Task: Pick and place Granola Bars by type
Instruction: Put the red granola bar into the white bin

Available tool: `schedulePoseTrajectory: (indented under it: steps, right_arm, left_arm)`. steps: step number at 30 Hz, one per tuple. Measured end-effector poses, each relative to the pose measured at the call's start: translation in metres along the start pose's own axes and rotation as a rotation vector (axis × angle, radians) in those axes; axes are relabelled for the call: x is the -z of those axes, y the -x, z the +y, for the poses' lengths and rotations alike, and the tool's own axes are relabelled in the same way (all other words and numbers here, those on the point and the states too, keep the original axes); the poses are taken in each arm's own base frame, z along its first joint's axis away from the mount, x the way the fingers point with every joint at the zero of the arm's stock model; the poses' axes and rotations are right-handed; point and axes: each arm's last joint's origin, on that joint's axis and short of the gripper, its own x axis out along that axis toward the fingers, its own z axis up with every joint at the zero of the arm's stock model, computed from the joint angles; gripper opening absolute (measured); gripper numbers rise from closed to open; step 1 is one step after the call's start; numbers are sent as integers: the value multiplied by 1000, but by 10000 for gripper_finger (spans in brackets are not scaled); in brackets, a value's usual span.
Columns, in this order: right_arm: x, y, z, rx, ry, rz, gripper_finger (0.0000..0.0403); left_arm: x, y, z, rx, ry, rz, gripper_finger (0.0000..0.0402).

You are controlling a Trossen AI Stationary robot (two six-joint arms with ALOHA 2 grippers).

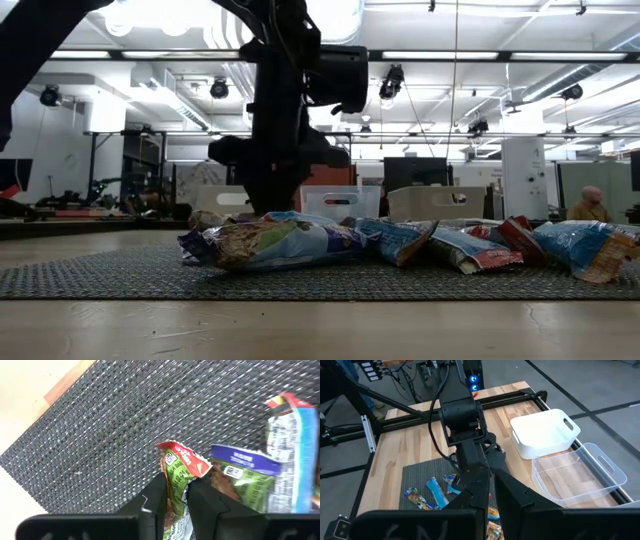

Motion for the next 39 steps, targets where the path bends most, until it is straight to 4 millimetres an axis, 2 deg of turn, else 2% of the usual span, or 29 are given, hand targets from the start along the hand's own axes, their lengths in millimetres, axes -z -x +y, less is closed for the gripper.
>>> schedulePoseTrajectory:
  steps: [9, 15, 20, 25, 28, 31, 39]
  right_arm:
    - [0, 0, 0, 1, 0, 0, 22]
    - [0, 0, 0, 1, 0, -1, 22]
    - [0, 0, 0, 1, 0, -1, 22]
    - [0, 0, 0, 0, -1, -1, 22]
    - [0, 0, 0, 0, -2, -1, 22]
    - [0, 0, 0, 0, -4, -2, 22]
    - [0, 0, 0, 0, -4, -1, 22]
  left_arm:
    - [-2, 29, 4, 9, -24, -5, 53]
    - [-6, 66, 6, 53, -58, -44, 53]
    - [-14, 100, 15, 94, -50, -145, 53]
    - [-31, 131, 38, 74, 1, -283, 53]
    - [-46, 142, 56, 57, 37, -337, 53]
    - [-60, 145, 75, 32, 72, -356, 53]
    - [-97, 139, 126, -15, 195, -364, 53]
